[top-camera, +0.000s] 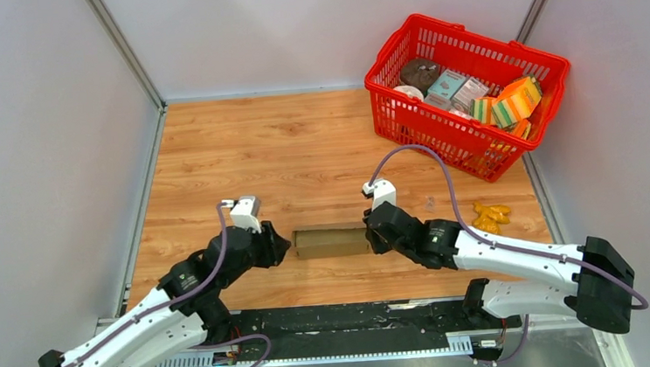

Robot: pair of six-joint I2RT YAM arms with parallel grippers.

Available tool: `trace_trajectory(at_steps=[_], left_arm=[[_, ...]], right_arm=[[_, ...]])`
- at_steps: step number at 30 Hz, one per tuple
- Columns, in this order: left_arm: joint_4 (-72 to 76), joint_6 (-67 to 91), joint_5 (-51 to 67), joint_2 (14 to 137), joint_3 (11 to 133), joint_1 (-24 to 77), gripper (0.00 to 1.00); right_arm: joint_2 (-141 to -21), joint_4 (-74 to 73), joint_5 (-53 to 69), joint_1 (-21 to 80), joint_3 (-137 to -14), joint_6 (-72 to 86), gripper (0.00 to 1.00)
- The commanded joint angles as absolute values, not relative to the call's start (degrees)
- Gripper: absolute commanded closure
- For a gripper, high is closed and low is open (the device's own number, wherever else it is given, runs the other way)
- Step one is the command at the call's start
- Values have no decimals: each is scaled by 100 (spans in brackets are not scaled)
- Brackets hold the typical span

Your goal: Fold the paper box

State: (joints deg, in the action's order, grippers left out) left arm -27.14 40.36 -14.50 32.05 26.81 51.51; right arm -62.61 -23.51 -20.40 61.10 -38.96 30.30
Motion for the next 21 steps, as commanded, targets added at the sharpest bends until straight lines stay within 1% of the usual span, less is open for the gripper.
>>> trace_trajectory(at_steps=[1, 3, 4, 5, 7, 10, 13, 17, 21], left_arm=[[-3340, 4025, -1503, 2821, 3322, 5150, 51], [-3235, 4025, -1459, 2926, 3488, 5142, 49], [-3130, 4034, -1442, 3031, 3533, 5098, 44], [-3112, 4034, -1424, 3328, 3612, 5063, 41], [-3146, 4069, -1424, 3663, 3893, 4975, 40], [-3164, 4052, -1485, 4392, 4192, 4825, 41], [-3365, 4008, -1687, 4771, 4429, 4816, 44], [-3384, 4025, -1635, 4887, 4395, 4816, 45], [-3156, 4131, -1538, 4904, 4228, 4816, 50]], right_arm=[[-6460, -2312, -2127, 6144, -4043, 2883, 87], [-6504, -2320, -2101, 6144, -4087, 2865, 85], [-6530, -2320, -2092, 6144, -4113, 2865, 82], [-6574, -2338, -2092, 6144, -4122, 2857, 80], [-6583, -2338, -2109, 6144, -4157, 2865, 76], [-6618, -2382, -2144, 6144, -4192, 2848, 73], [-6583, -2373, -2153, 6144, -4192, 2856, 72], [-6583, -2382, -2153, 6135, -4210, 2848, 70], [-6566, -2373, -2039, 6144, -4228, 2874, 65]])
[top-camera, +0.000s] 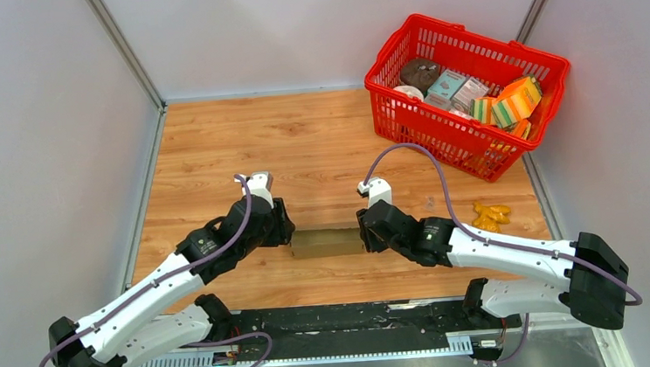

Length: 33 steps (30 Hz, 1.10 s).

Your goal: Fold the paper box

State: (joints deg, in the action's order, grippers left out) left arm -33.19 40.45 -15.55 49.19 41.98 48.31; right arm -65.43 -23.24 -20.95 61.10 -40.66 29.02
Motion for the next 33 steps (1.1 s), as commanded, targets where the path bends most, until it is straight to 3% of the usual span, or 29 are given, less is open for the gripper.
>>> trace_trajectory(at_steps=[1, 11, 14, 18, 24, 33], left_arm=[[-3120, 4140, -1495, 4939, 4201, 4816, 51], [-2883, 4122, -1529, 5142, 4008, 4816, 57], [-2795, 4157, -1442, 5107, 3903, 4816, 68], [-2663, 4245, -1362, 5027, 3727, 4816, 73], [-2654, 4254, -1345, 4957, 3621, 4816, 73], [-2663, 4210, -1310, 4834, 3648, 4816, 73]], right_arm=[[-6565, -2364, -1987, 6144, -4236, 2883, 64], [-6460, -2452, -1907, 6144, -4289, 2918, 59], [-6442, -2496, -1846, 6144, -4324, 2953, 56], [-6302, -2637, -1645, 6144, -4421, 3041, 46], [-5828, -2847, -1407, 6074, -4526, 3173, 38], [-5651, -2909, -1222, 5819, -4614, 3374, 35]])
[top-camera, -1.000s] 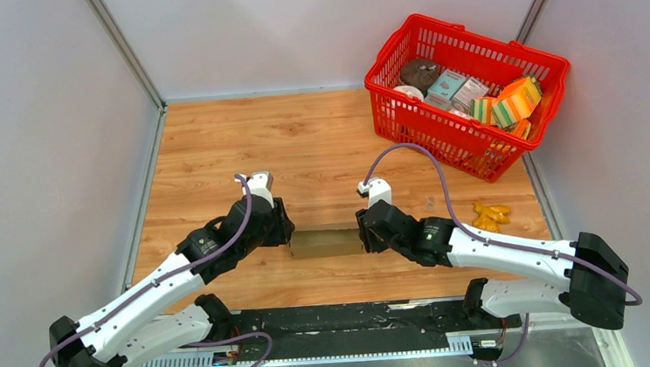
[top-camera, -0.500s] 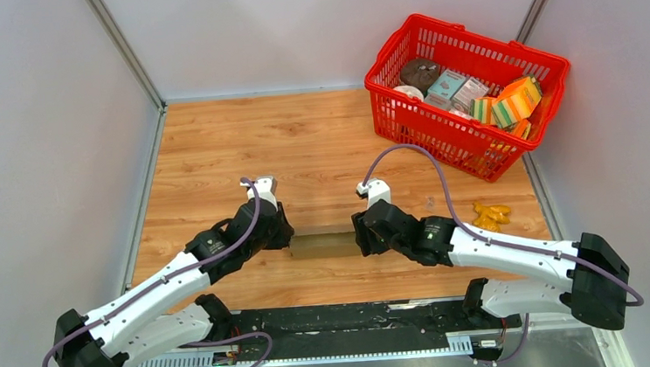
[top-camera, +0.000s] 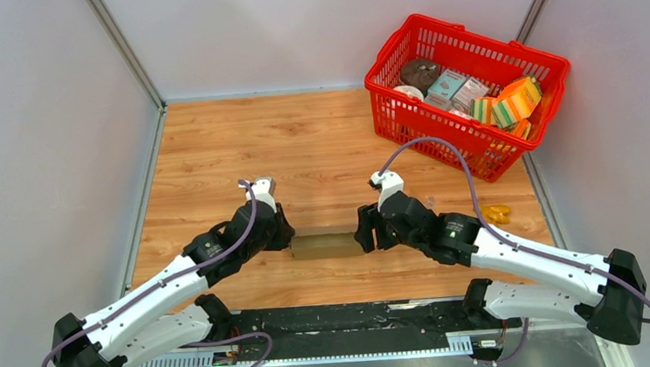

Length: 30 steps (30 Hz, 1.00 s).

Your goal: Fold the paper box

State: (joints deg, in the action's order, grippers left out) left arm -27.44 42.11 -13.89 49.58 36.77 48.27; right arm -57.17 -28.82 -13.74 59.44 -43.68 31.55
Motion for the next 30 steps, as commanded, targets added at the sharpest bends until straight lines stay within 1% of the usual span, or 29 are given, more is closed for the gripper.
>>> trace_trajectory(at_steps=[1, 9, 13, 19, 20, 22, 23, 24, 25, 28, 30], left_arm=[[-2663, 4210, -1318, 4834, 3639, 4816, 72], [-2654, 4192, -1240, 4808, 3604, 4816, 71], [-2637, 4105, -1222, 4711, 3595, 4816, 68], [-2689, 3868, -1178, 4456, 3630, 4825, 63], [-2750, 3763, -1169, 4413, 3647, 4816, 60], [-2734, 3561, -1081, 4246, 3656, 4816, 57], [-2690, 3272, -1038, 4089, 3648, 4816, 53], [-2655, 3104, -880, 4017, 3630, 4816, 52], [-2602, 2772, -766, 3964, 3612, 4816, 51], [-2689, 2427, -580, 4051, 3709, 4834, 52], [-2803, 2329, -807, 4201, 3761, 5000, 52]], right_arm=[[-5669, -2892, -1169, 5784, -4623, 3427, 35], [-5730, -2804, -958, 5634, -4711, 3507, 32], [-5879, -2751, -853, 5625, -4694, 3454, 32], [-6038, -2602, -695, 5625, -4632, 3288, 37], [-6064, -2602, -686, 5625, -4632, 3218, 39], [-6047, -2575, -668, 5625, -4579, 2981, 42], [-6029, -2523, -642, 5625, -4457, 2901, 42], [-6003, -2375, -650, 5625, -4360, 2831, 42], [-5977, -2286, -676, 5634, -4272, 2787, 42], [-6064, -2084, -580, 5625, -4149, 2742, 40], [-6134, -1935, -606, 5625, -4079, 2786, 37]])
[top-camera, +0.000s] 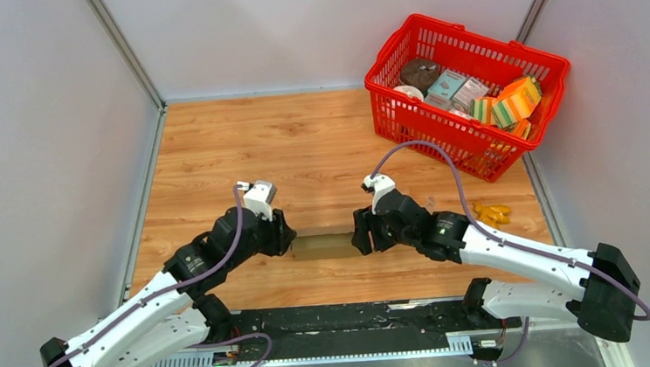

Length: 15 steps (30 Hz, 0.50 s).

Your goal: Fold the paper box

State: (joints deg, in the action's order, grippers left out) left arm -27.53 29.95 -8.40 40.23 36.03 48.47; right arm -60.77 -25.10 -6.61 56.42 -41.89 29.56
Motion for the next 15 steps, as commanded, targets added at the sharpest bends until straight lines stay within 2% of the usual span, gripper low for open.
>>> trace_trajectory(at_steps=[1, 7, 15], left_arm=[[-2821, 2216, -948, 4253, 3779, 5088, 52], [-2042, 743, -2345, 4526, 3709, 6415, 52], [-1450, -492, -1750, 5334, 4077, 6513, 52]], right_arm=[[-6170, -1916, -659, 5625, -4061, 2812, 36], [-6320, -1872, -695, 5625, -3965, 2979, 33], [-5819, -1810, -729, 5625, -3595, 3339, 25]])
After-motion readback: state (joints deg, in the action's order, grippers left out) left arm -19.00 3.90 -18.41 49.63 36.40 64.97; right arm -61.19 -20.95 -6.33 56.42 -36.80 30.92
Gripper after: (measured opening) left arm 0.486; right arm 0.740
